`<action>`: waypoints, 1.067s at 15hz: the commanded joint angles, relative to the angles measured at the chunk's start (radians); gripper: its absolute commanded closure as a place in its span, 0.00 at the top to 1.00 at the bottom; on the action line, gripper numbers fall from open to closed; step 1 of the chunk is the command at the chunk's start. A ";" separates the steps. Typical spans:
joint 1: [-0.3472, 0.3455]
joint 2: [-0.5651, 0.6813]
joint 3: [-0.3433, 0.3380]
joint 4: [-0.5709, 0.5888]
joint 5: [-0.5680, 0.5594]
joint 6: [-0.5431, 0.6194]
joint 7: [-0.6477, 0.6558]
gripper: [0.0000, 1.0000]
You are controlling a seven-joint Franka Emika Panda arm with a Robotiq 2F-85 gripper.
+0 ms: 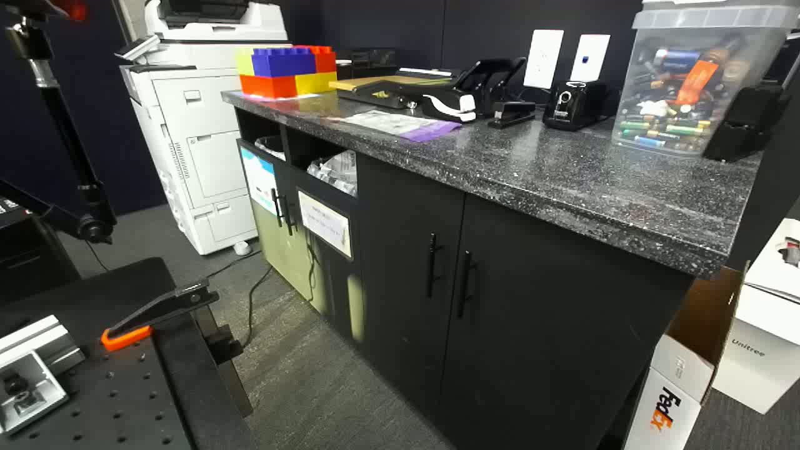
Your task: Open the right door of the cabinet
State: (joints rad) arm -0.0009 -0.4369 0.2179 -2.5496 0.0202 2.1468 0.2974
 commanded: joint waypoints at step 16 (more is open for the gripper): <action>-0.007 0.073 -0.049 0.032 -0.039 0.013 -0.019 1.00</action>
State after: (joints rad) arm -0.0013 -0.4293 0.2079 -2.5487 0.0180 2.1469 0.2962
